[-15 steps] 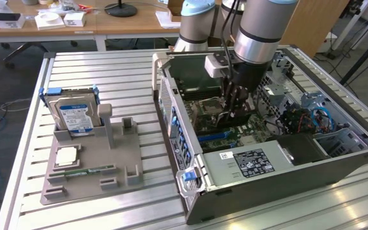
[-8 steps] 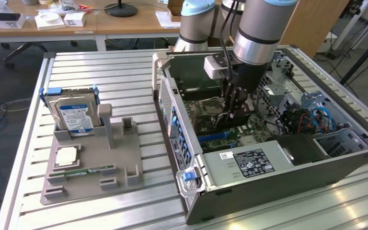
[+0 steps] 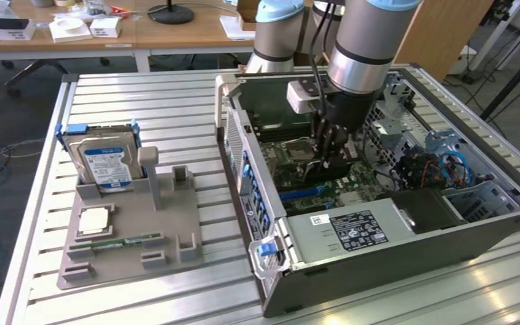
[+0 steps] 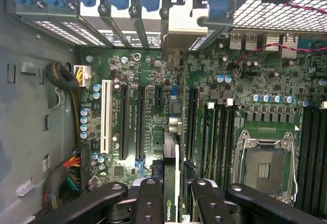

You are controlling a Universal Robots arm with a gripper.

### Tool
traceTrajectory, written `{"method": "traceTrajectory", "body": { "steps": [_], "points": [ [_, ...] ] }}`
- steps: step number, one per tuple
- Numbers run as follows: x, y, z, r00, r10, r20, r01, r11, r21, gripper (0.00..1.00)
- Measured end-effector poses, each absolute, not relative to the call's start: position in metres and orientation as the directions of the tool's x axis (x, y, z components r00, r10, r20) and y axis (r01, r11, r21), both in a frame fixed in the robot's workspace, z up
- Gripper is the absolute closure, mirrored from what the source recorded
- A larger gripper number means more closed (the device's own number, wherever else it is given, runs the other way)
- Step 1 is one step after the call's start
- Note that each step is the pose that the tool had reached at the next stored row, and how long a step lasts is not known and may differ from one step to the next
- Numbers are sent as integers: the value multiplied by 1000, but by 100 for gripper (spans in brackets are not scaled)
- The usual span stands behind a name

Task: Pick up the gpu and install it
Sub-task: 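Insert the gpu into the slot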

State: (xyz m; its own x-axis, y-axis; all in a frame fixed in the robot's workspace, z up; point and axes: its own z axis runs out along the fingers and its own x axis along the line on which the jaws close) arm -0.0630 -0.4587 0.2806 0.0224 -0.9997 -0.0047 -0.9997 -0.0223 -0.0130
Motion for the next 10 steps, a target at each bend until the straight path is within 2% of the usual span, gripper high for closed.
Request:
{"method": "traceTrajectory", "body": {
  "steps": [10],
  "points": [
    [-66, -459, 280, 22, -1000, -5, -1000, -22, -13, 74]
  ]
}}
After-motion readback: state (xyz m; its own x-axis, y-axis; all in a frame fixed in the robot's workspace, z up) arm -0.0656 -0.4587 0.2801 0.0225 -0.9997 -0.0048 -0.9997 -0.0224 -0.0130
